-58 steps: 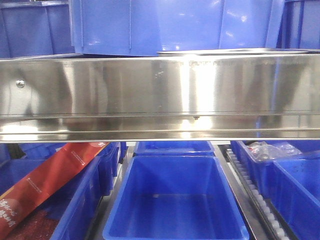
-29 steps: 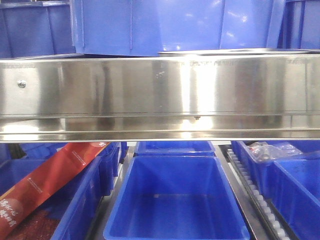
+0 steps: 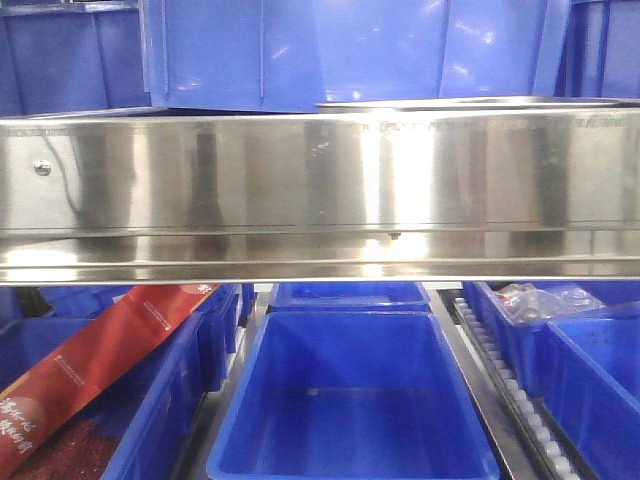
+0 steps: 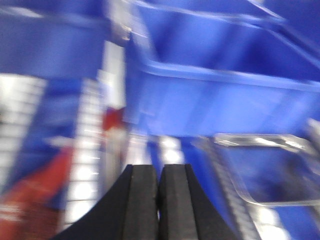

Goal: Stack silver trays without gaps
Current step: 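Raise both grippers up toward the silver tray on the upper shelf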

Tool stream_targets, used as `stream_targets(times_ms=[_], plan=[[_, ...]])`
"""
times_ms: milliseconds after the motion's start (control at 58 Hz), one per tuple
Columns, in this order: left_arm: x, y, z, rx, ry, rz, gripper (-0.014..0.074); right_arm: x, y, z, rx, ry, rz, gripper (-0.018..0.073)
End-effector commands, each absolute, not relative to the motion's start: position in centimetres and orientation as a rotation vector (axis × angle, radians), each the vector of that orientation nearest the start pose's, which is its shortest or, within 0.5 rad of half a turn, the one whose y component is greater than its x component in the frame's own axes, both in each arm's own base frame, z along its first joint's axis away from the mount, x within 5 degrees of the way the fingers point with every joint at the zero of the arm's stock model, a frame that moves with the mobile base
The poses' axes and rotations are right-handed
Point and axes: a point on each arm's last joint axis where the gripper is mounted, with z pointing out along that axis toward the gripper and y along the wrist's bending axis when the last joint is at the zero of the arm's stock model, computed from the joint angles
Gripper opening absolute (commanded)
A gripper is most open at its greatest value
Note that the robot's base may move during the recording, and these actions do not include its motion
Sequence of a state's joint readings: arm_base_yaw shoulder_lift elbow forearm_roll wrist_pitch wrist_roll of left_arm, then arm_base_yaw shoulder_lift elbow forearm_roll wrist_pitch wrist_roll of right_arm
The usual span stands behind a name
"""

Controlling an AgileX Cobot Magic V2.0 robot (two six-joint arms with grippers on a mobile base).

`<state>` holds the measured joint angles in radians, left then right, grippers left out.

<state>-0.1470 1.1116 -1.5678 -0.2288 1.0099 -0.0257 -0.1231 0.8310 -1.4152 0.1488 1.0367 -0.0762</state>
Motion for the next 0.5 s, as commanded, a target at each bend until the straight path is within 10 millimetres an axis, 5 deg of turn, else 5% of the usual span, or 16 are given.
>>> stream_targets(times_ms=[0,190,483], plan=[[20.6,-6.5,49.8,0.192,2.054,-0.47,-0.0017,12.7,-0.5,49.7,0.032,2.042,0.036,-0.0079],[24.1,-13.1,47.0,0.401,2.075,-0.494,-0.0017,18.3,-1.1,47.8,0.046,2.185,0.06,-0.0079],[28.9,-22.1,41.0,0.541,2.221,-0.404,-0.0017,26.8,-1.4,42.3,0.037,2.408,0.103,-0.0079]])
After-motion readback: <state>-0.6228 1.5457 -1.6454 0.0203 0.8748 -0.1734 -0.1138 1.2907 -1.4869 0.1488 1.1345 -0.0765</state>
